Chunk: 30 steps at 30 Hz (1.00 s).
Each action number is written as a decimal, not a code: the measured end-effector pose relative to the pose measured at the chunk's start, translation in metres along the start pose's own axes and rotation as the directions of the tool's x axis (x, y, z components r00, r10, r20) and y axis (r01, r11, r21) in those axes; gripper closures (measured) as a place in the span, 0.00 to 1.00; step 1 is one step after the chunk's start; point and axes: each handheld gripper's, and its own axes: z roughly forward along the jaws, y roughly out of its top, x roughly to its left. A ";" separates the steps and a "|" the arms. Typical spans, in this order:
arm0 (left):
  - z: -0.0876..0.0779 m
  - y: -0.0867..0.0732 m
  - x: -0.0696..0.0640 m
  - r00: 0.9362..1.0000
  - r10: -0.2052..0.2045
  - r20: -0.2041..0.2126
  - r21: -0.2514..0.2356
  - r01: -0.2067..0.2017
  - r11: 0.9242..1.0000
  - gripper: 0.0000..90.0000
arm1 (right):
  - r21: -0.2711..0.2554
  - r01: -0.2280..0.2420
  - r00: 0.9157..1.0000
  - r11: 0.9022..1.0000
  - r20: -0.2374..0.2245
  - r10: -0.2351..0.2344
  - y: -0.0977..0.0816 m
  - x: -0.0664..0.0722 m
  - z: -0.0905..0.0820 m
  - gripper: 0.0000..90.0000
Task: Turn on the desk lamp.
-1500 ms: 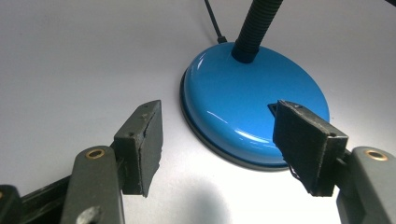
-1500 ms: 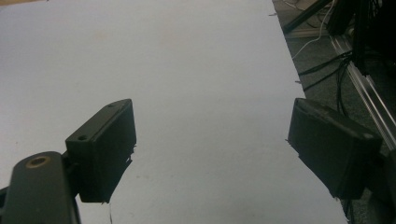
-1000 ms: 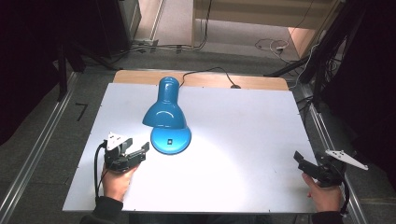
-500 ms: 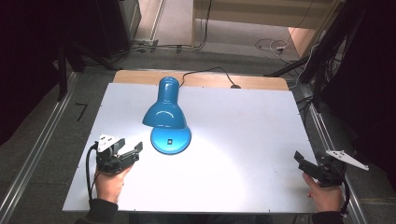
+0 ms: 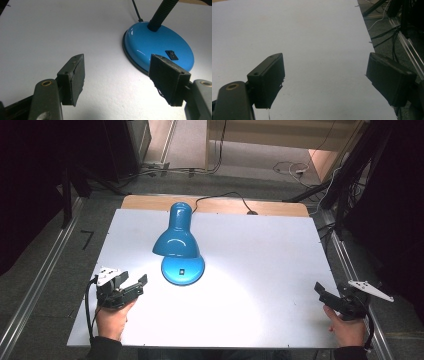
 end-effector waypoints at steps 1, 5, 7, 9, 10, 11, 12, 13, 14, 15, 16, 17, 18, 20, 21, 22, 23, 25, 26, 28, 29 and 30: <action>-0.001 0.000 0.000 1.000 -0.004 -0.001 -0.004 0.004 1.000 0.34 | -0.002 -0.001 1.000 1.000 0.000 0.001 0.000 0.000 0.000 0.15; -0.004 -0.001 0.001 1.000 -0.001 -0.006 -0.004 0.001 1.000 0.34 | -0.003 -0.001 1.000 1.000 0.001 0.001 0.000 0.000 0.000 0.15; -0.006 -0.002 0.002 1.000 -0.001 -0.006 -0.004 0.001 1.000 0.34 | -0.002 -0.002 1.000 1.000 -0.001 0.002 0.000 0.000 -0.001 0.15; -0.008 -0.002 0.003 1.000 0.001 -0.008 -0.008 -0.001 1.000 0.34 | -0.001 -0.004 1.000 1.000 0.000 0.004 0.000 0.001 -0.001 0.15; -0.009 -0.002 0.004 1.000 0.000 -0.009 -0.009 -0.001 1.000 0.34 | -0.001 0.001 1.000 1.000 0.002 -0.001 0.000 0.000 0.000 0.15; -0.010 -0.003 0.005 1.000 -0.003 -0.009 -0.010 0.003 1.000 0.34 | -0.001 0.001 1.000 1.000 0.002 -0.001 0.000 0.001 0.000 0.15; -0.012 -0.003 0.006 1.000 -0.003 -0.011 -0.013 0.003 1.000 0.34 | -0.001 0.001 1.000 1.000 0.002 -0.001 0.000 0.001 0.000 0.15; -0.013 -0.003 0.006 1.000 -0.005 -0.013 -0.014 0.005 1.000 0.34 | 0.001 0.002 1.000 1.000 0.003 -0.002 0.000 0.001 0.000 0.15; -0.014 -0.004 0.008 1.000 -0.004 -0.017 -0.013 0.004 1.000 0.34 | 0.003 0.001 1.000 1.000 0.003 -0.001 0.000 0.001 0.000 0.15; -0.015 -0.004 0.009 1.000 -0.006 -0.018 -0.014 0.006 1.000 0.34 | 0.003 0.001 1.000 1.000 0.004 -0.001 0.000 0.001 0.000 0.15; -0.017 -0.005 0.010 1.000 -0.008 -0.021 -0.015 0.007 1.000 0.34 | 0.002 0.003 1.000 1.000 0.003 -0.003 0.000 0.001 0.000 0.15; -0.018 -0.005 0.011 1.000 -0.011 -0.024 -0.015 0.011 1.000 0.34 | 0.002 0.006 1.000 1.000 0.003 -0.006 0.000 0.001 0.000 0.15; -0.020 -0.006 0.012 1.000 -0.014 -0.027 -0.012 0.013 1.000 0.34 | 0.002 0.006 1.000 1.000 0.003 -0.006 0.000 0.001 0.000 0.15; -0.023 -0.007 0.016 0.999 -0.021 -0.038 -0.011 0.020 1.000 0.34 | 0.003 0.005 1.000 1.000 0.005 -0.005 0.000 0.001 0.000 0.15; -0.025 -0.008 0.018 0.999 -0.022 -0.046 -0.010 0.022 1.000 0.34 | 0.003 0.005 1.000 1.000 0.005 -0.005 0.000 0.001 -0.001 0.15; -0.026 -0.009 0.019 0.999 -0.022 -0.049 -0.010 0.022 1.000 0.33 | 0.002 0.005 1.000 1.000 0.005 -0.005 0.000 0.001 -0.001 0.15; -0.028 -0.009 0.021 0.998 -0.025 -0.057 -0.010 0.024 1.000 0.33 | 0.002 0.005 1.000 1.000 0.005 -0.005 -0.001 0.001 -0.001 0.15; -0.030 -0.011 0.025 0.997 -0.024 -0.076 -0.010 0.023 1.000 0.33 | 0.003 0.005 1.000 1.000 0.006 -0.005 -0.001 0.001 -0.001 0.15; -0.031 -0.012 0.027 0.996 -0.021 -0.090 -0.009 0.020 1.000 0.33 | 0.004 0.004 1.000 1.000 0.006 -0.004 -0.001 0.001 -0.001 0.15; -0.033 -0.014 0.031 0.994 -0.011 -0.111 -0.009 0.011 1.000 0.31 | 0.003 0.001 1.000 1.000 0.006 -0.001 -0.001 0.001 -0.001 0.15; -0.033 -0.014 0.033 0.993 -0.009 -0.120 -0.007 0.008 1.000 0.30 | 0.003 -0.001 1.000 1.000 0.005 0.001 -0.001 0.000 -0.002 0.15; -0.033 -0.015 0.035 0.991 -0.008 -0.137 -0.001 0.008 1.000 0.28 | 0.000 -0.003 1.000 1.000 0.004 0.003 -0.001 0.000 -0.002 0.15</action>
